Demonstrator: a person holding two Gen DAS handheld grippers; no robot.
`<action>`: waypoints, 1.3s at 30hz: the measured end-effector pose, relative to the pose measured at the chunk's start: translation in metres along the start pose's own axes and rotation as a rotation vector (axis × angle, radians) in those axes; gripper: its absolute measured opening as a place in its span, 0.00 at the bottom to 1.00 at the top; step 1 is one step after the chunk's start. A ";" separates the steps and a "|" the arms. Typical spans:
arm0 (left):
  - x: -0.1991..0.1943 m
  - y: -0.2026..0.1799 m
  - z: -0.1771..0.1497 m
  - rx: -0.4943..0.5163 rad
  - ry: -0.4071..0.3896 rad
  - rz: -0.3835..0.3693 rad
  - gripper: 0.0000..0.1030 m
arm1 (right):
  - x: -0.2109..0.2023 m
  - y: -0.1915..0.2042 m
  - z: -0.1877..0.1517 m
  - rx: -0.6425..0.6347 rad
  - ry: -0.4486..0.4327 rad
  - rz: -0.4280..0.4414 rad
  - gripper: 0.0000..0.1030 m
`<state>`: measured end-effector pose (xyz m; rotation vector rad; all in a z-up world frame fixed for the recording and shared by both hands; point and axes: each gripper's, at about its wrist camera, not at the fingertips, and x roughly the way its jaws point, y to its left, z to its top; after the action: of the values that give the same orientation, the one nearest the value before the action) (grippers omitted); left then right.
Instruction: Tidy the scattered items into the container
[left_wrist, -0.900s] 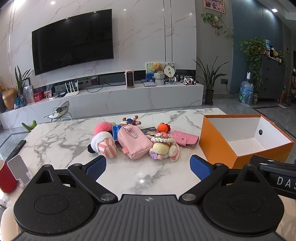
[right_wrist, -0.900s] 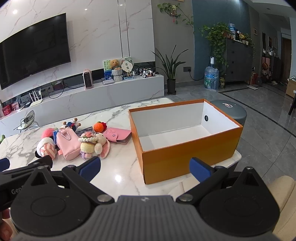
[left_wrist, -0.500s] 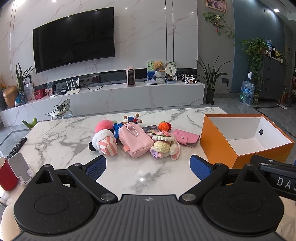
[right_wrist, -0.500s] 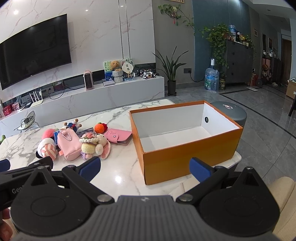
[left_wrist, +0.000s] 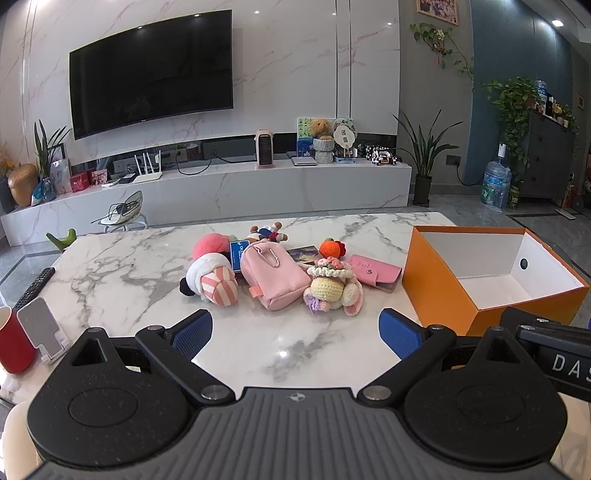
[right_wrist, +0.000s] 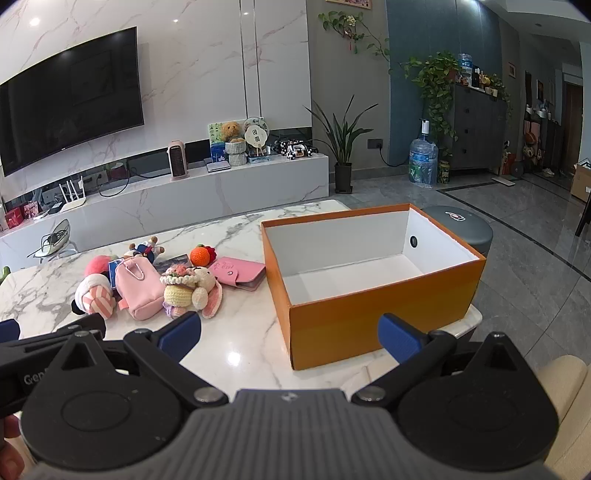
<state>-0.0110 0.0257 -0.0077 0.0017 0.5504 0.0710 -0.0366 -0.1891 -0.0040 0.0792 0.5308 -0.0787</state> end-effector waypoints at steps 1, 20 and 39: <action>0.000 0.000 0.000 -0.001 0.001 0.000 1.00 | 0.000 0.000 0.000 -0.001 0.000 0.000 1.00; 0.007 0.004 -0.005 -0.013 0.006 0.017 1.00 | 0.008 0.004 -0.003 -0.003 0.026 0.001 1.00; 0.035 0.042 0.001 -0.152 -0.030 0.034 1.00 | 0.036 0.028 -0.001 -0.052 -0.035 0.156 1.00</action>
<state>0.0159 0.0695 -0.0244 -0.1357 0.5136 0.1457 -0.0033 -0.1627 -0.0216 0.0684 0.4896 0.0854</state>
